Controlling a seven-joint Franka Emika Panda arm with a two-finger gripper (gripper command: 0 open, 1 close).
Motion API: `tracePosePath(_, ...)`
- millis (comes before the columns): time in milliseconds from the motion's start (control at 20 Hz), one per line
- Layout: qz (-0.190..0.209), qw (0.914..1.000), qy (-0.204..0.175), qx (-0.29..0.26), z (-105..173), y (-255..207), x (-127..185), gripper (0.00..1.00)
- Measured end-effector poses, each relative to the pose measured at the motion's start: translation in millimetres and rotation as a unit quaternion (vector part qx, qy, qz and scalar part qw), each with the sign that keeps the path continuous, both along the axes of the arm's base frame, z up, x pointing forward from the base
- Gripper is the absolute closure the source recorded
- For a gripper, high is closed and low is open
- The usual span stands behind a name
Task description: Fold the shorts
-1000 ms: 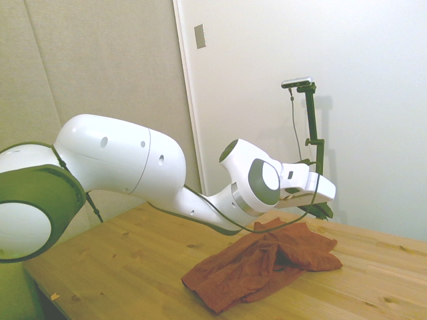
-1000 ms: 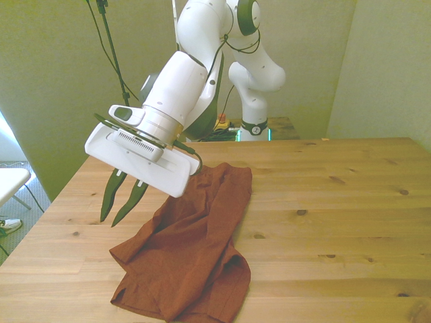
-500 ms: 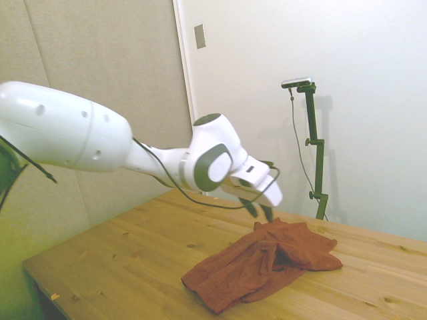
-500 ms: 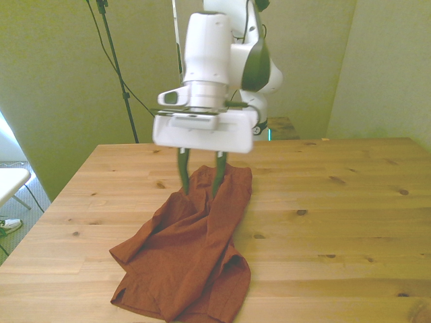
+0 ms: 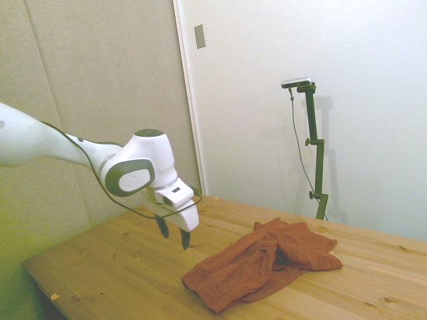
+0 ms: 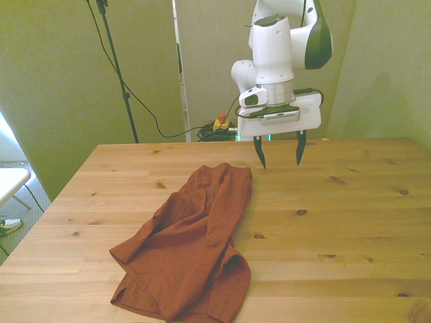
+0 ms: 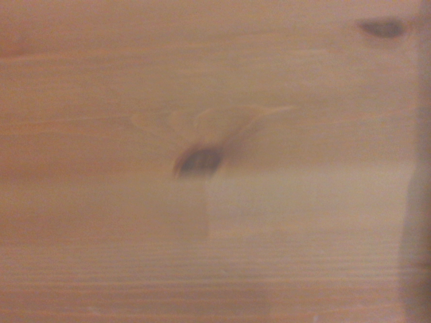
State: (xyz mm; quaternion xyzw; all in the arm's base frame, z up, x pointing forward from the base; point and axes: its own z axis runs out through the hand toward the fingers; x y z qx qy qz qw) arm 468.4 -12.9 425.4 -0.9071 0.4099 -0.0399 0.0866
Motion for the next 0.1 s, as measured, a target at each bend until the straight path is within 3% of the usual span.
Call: tracePosePath(100,0.012,0.9999,0.007,0.010,8.6,11.4,-34.4,0.00)
